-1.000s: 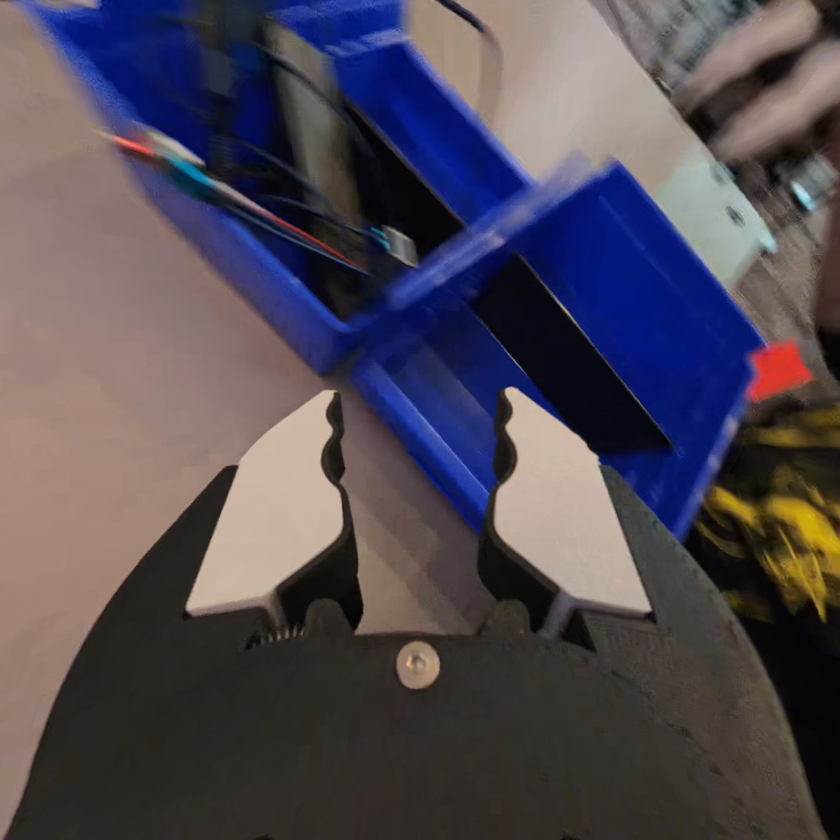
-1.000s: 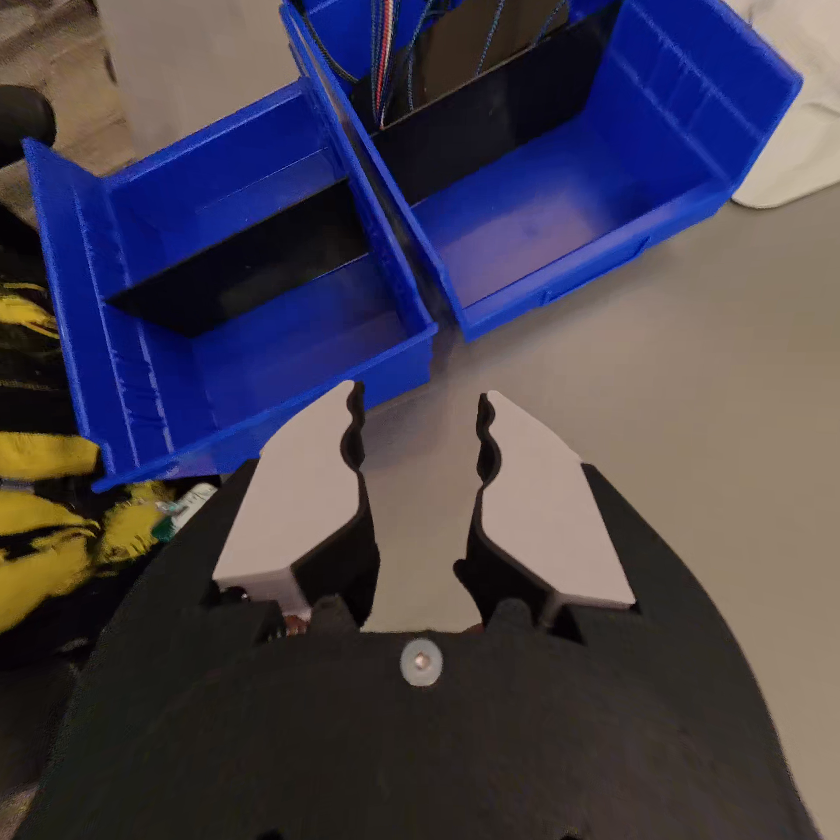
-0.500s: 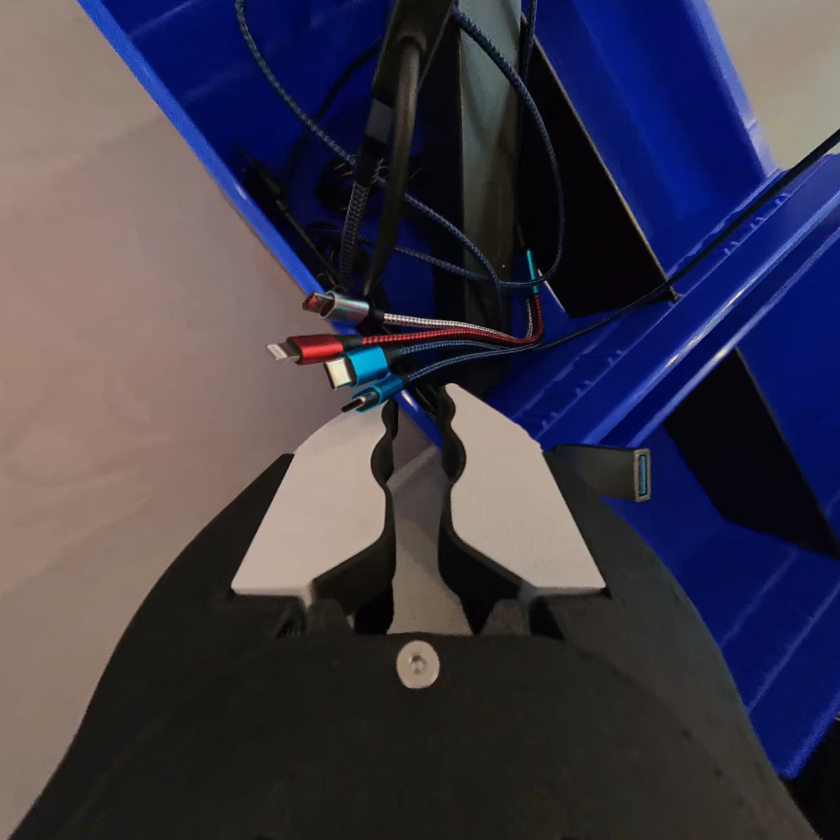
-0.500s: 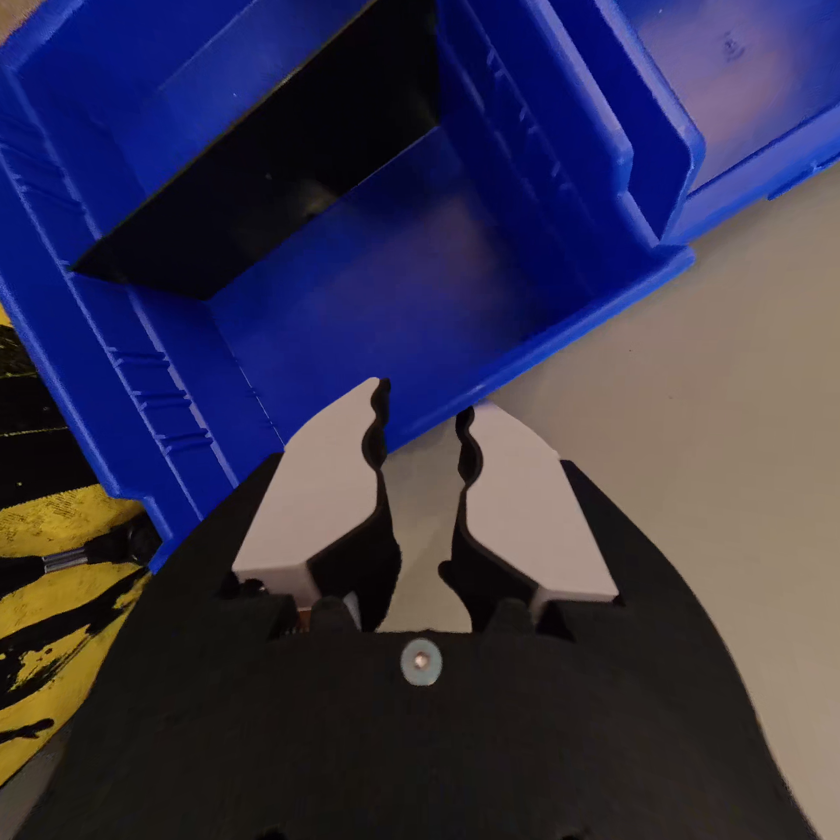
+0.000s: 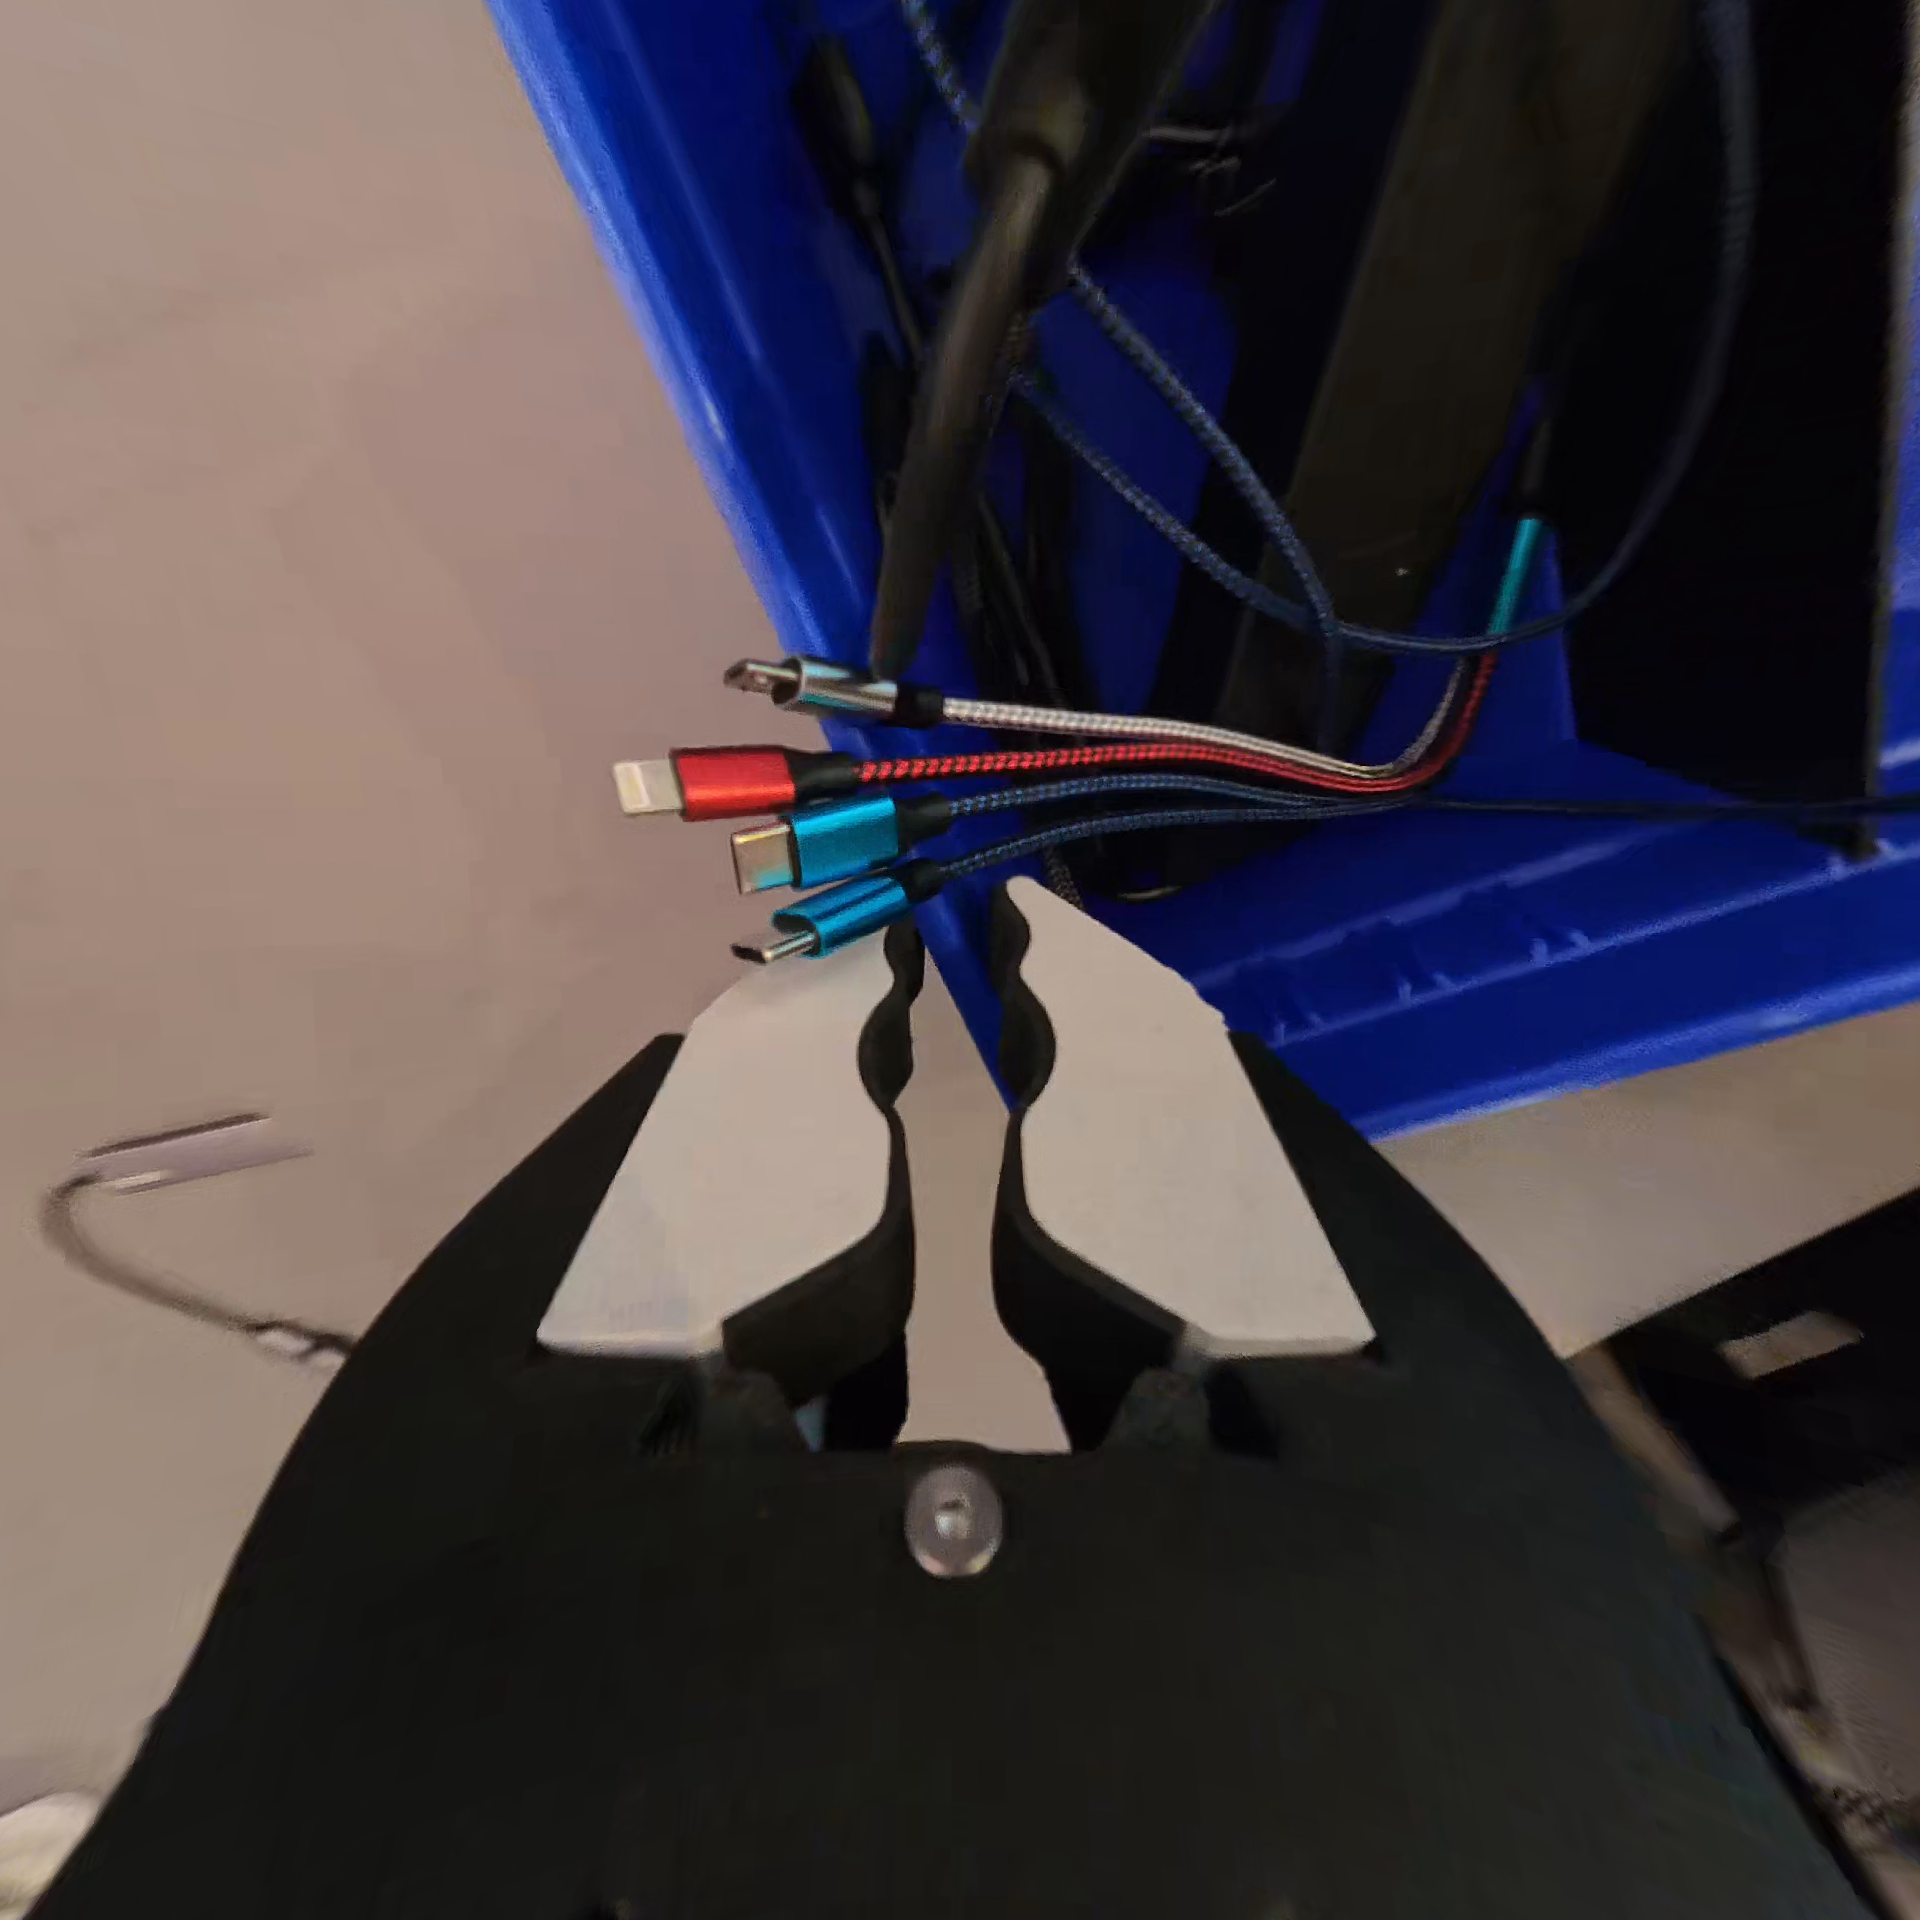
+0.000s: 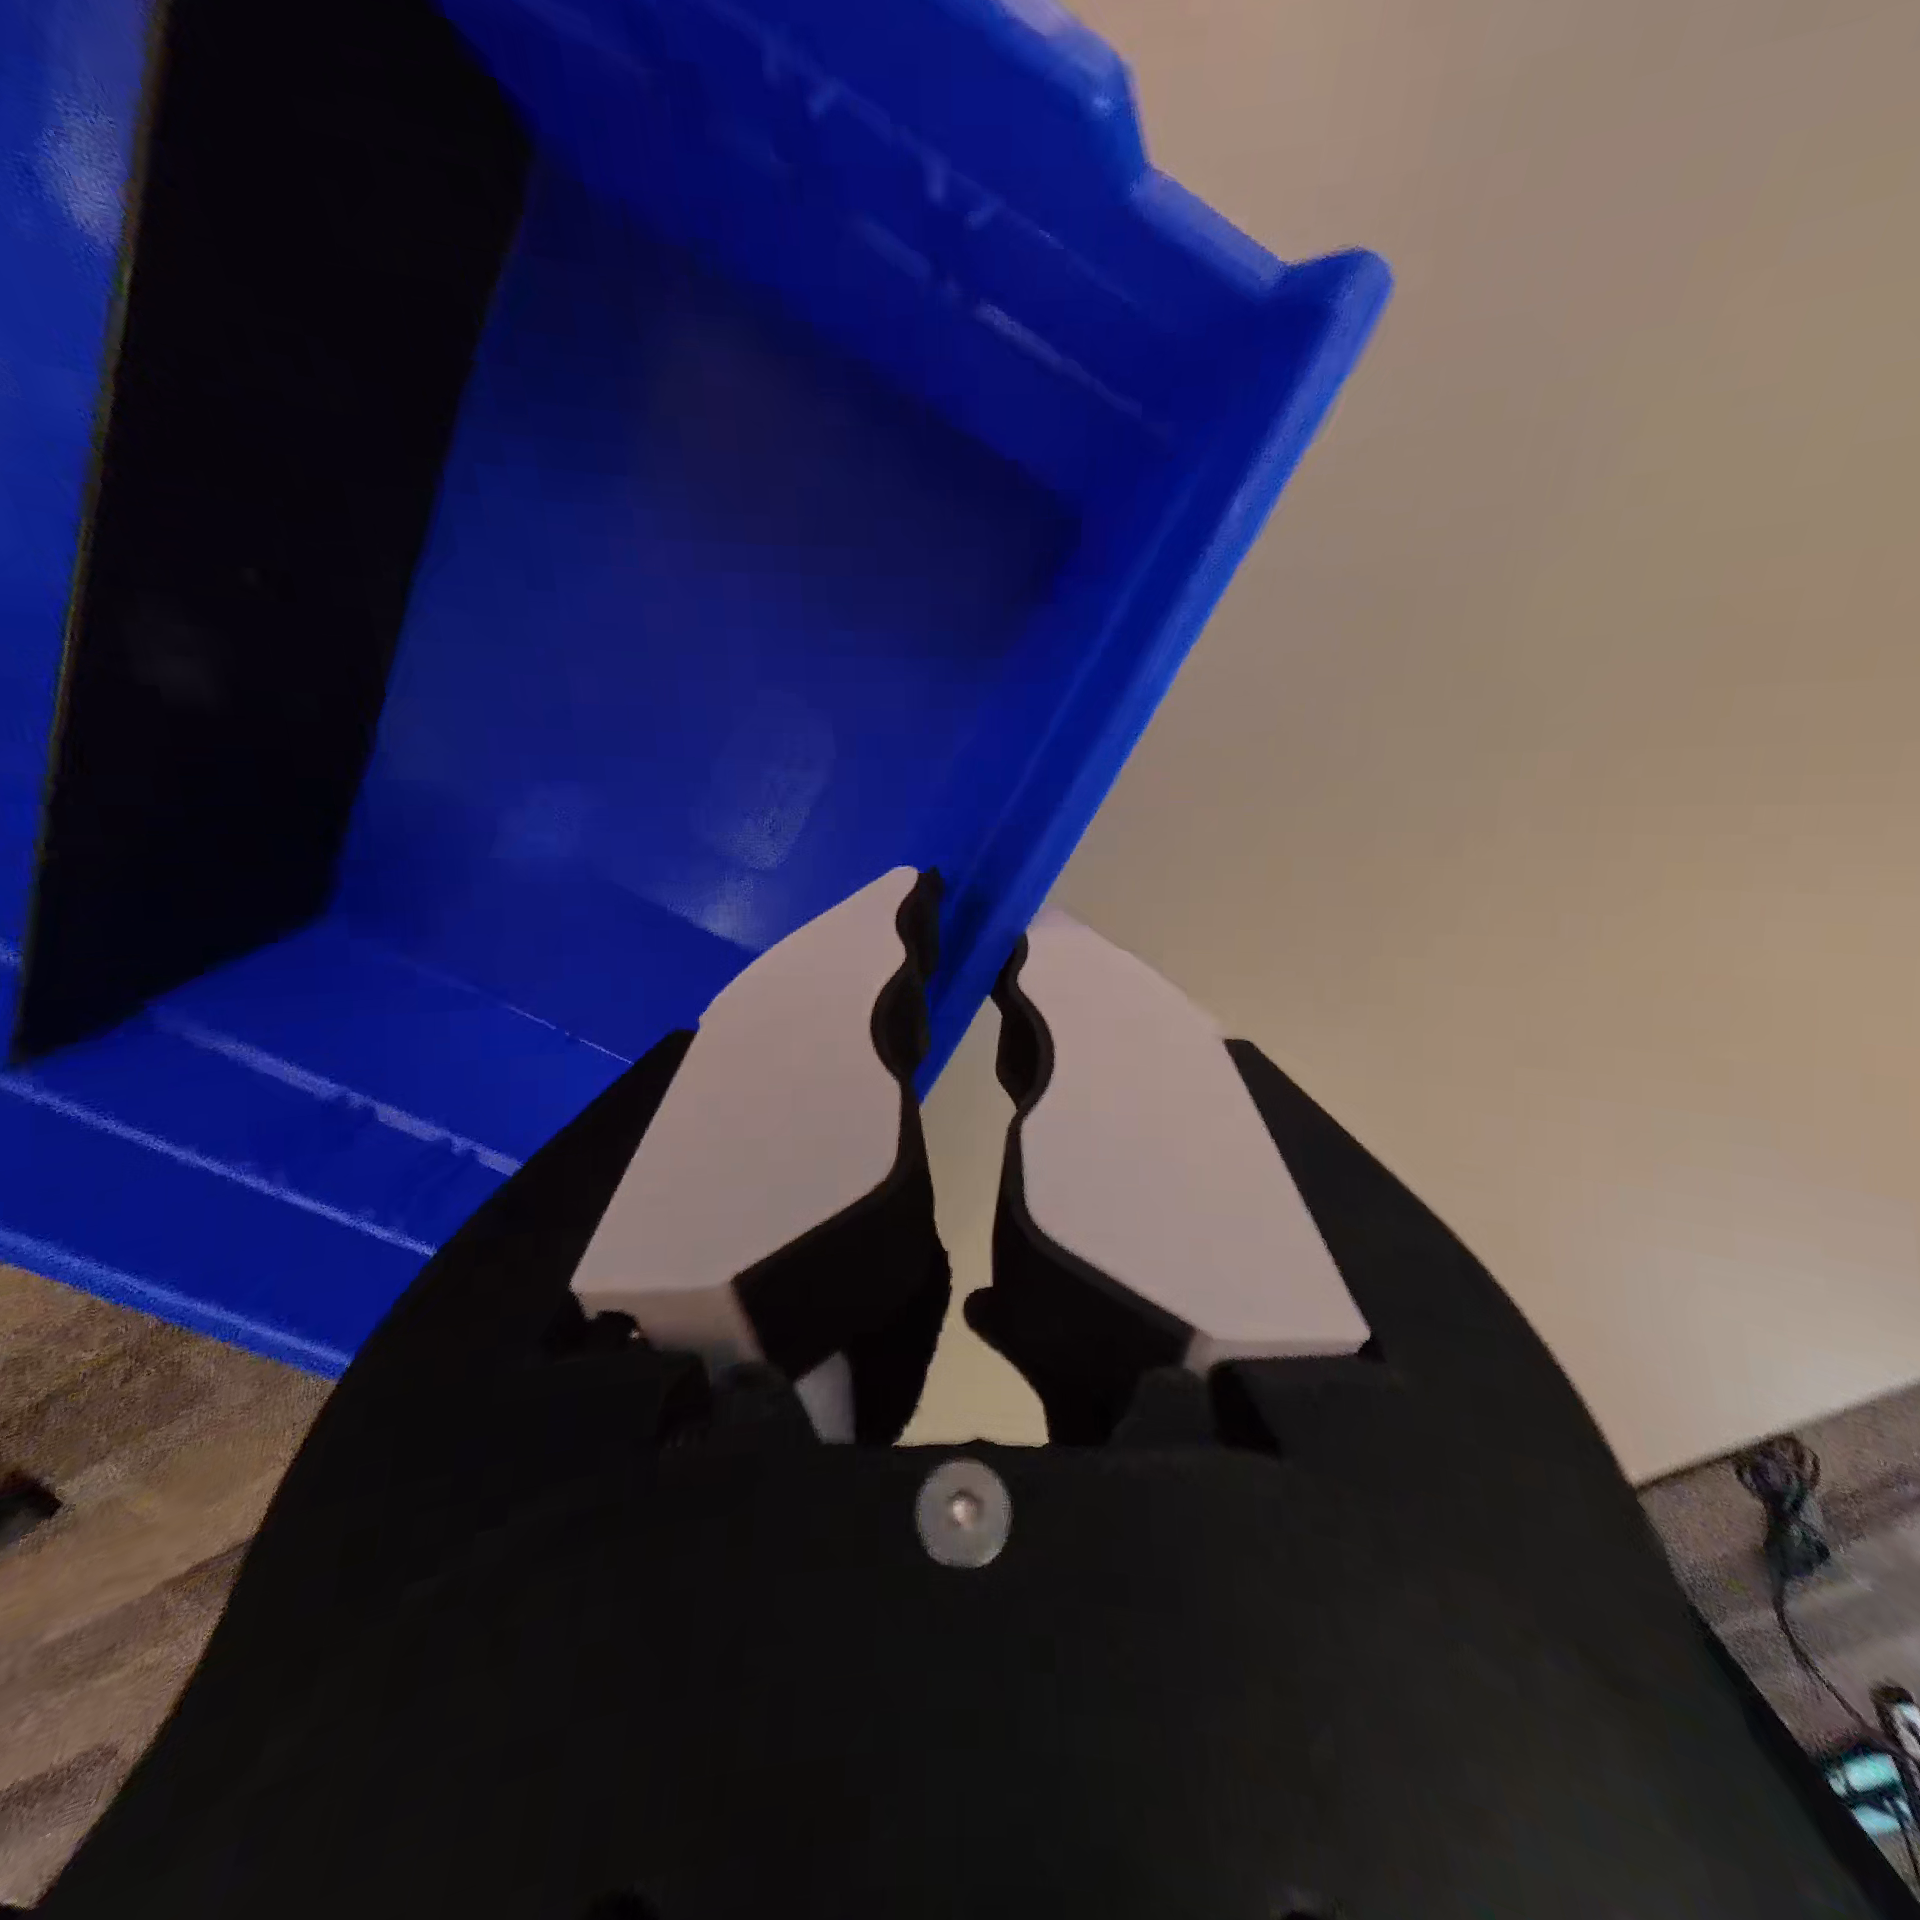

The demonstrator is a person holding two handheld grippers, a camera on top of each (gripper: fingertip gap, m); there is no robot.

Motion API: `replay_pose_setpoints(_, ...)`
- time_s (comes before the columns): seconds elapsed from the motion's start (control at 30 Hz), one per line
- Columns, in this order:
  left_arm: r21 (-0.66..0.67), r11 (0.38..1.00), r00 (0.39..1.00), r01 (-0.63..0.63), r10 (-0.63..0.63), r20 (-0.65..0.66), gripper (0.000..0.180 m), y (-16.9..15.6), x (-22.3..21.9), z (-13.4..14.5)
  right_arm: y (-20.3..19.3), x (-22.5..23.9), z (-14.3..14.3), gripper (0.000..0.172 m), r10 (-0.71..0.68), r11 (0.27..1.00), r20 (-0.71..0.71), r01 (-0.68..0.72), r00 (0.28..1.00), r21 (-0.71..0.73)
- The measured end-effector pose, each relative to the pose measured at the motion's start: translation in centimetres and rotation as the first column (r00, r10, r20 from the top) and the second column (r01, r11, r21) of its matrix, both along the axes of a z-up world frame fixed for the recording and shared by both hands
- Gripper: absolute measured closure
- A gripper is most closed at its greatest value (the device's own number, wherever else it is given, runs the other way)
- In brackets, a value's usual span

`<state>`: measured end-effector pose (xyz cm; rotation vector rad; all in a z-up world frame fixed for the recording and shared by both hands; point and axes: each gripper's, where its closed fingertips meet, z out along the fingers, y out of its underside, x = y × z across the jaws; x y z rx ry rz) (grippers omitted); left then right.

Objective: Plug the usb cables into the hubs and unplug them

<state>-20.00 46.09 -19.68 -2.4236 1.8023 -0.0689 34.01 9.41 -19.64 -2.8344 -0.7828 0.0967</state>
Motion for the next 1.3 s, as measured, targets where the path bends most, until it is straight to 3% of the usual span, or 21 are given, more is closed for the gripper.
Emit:
replay_pose_setpoints(0.03, 0.005, 1.0, 0.999, 0.004, -0.004, -0.037, 0.169, 1.2, -0.8, 0.0, 0.7, 1.6, 0.0, 0.164, 0.015, 1.0, 0.021, -0.015, 1.0, -0.011)
replay_pose_setpoints(0.23, 0.167, 0.974, 0.959, 0.151, -0.104, -0.262, 0.167, 9.9, -2.3, 0.2, 7.4, 10.5, 0.0, 0.162, 0.063, 0.994, 0.17, -0.047, 0.983, -0.098)
replay_pose_setpoints(0.43, 0.23, 0.959, 0.939, 0.165, -0.081, -0.333, 0.164, 16.7, -0.5, 0.2, 15.6, 15.6, 0.0, 0.157, 0.095, 0.991, 0.289, -0.064, 0.953, -0.113)
replay_pose_setpoints(0.7, 0.304, 0.946, 0.949, 0.111, -0.01, -0.314, 0.163, 24.9, 2.8, 0.2, 23.6, 20.7, -0.1, 0.154, 0.073, 0.995, 0.363, -0.045, 0.929, -0.087)
replay_pose_setpoints(0.97, 0.346, 0.937, 0.96, 0.04, 0.061, -0.275, 0.162, 30.1, 6.9, 0.2, 29.1, 24.1, -0.2, 0.152, 0.045, 0.999, 0.417, -0.04, 0.908, -0.02)
replay_pose_setpoints(1.3, 0.366, 0.931, 0.964, 0.012, 0.086, -0.25, 0.162, 31.8, 7.9, 0.2, 32.9, 25.1, -0.3, 0.149, 0.059, 0.997, 0.458, -0.071, 0.887, 0.009)
